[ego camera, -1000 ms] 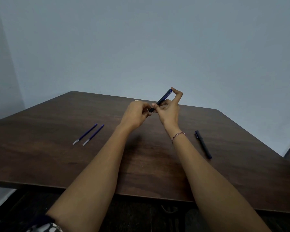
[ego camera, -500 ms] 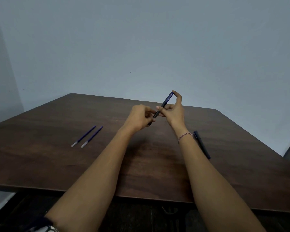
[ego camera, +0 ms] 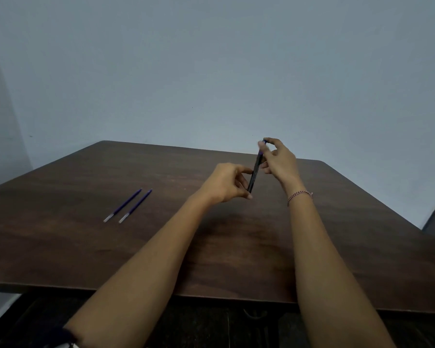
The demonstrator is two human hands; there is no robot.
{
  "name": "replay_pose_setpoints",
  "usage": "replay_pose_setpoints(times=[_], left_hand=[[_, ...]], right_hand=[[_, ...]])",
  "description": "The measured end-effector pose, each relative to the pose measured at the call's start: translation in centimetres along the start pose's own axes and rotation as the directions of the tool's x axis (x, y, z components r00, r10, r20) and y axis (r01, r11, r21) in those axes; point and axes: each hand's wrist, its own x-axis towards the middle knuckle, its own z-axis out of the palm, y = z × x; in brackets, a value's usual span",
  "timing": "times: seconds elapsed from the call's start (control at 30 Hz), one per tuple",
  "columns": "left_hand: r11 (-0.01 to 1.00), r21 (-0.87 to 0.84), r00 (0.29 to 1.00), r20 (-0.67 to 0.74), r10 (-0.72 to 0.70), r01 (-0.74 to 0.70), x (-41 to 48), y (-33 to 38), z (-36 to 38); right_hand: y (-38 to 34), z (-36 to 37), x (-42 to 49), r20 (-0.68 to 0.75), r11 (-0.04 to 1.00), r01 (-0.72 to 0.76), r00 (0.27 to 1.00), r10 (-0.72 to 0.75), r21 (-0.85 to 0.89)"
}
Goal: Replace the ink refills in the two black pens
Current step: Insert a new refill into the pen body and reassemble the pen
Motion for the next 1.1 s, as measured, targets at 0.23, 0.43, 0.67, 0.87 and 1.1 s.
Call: replay_pose_setpoints(times=[0.23, 0.43, 0.67, 0.87, 1.1], left_hand=[[0.953, 0.285, 0.993, -0.036, 0.114, -0.100, -0.5, 2.5, 3.2], [0.921, 0.366, 0.982, -0.075, 0.175, -0.136, -0.9, 3.4, 5.5], [0.913, 0.375, 0.976, -0.076, 0.203, -0.160, -1.3, 4.0, 6.4], [0.919, 0.367, 0.981, -0.070, 0.183, -0.145, -1.3, 4.0, 6.6], [0.917, 0.376, 0.983, -0.064, 0.173, -0.137, -1.3, 3.9, 7.0]], right_hand=[[1.3, -2.4, 0.4, -0.094, 0.913, -0.054, 0.995, 0.017, -0.405], [2.1, -3.3, -0.1, -0.050, 0.760, -0.155, 0.986, 0.159, -0.631], [3.3, -4.6, -0.1, -0.018, 0.613, -0.260, 0.928, 0.371, -0.746], [3.4, -4.9, -0.1, 0.000, 0.557, -0.289, 0.887, 0.462, -0.778], [3.0, -4.9, -0.1, -0.041, 0.513, -0.315, 0.878, 0.477, -0.799]])
